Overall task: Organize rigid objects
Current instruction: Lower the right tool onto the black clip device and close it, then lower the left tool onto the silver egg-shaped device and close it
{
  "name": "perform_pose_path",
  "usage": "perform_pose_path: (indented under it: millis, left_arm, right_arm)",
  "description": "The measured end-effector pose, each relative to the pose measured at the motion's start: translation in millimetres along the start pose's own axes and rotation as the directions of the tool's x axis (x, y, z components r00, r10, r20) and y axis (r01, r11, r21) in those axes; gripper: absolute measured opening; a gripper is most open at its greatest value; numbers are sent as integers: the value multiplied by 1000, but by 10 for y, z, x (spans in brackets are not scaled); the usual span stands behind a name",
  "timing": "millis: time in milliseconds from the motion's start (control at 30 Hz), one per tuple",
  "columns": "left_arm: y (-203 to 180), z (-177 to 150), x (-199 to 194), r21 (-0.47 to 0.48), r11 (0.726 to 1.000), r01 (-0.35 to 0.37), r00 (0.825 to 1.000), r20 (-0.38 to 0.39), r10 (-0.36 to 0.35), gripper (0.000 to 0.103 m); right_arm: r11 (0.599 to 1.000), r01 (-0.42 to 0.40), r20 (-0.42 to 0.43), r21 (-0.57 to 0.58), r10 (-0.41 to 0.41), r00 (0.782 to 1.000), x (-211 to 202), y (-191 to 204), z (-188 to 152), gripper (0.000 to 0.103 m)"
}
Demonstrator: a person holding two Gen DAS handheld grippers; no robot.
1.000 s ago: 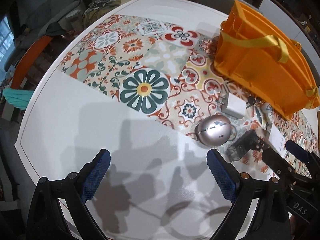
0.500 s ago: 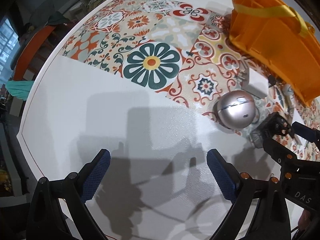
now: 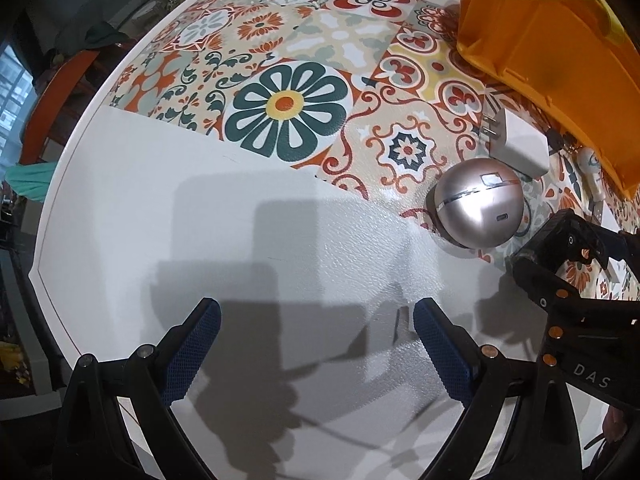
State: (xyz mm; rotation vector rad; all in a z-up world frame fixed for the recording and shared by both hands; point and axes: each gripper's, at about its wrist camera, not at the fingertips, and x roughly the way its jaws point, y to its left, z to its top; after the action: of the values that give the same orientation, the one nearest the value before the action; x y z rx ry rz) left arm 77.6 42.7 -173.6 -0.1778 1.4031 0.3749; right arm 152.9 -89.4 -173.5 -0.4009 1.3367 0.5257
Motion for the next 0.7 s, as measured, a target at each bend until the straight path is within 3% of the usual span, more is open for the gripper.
perform_pose_path:
  millis: [400,700]
  left_arm:
    - [-46,-22,11,27,1000,9,1000,4,-9,98]
    - [-29,-5,-111,71,997,44,998,48,-48,98]
  right_arm:
    - [1000,9,30,-12,-9,1000,46,61,-57,75]
    - [991,23,85,133,-35,996,-188,-82,-218,75]
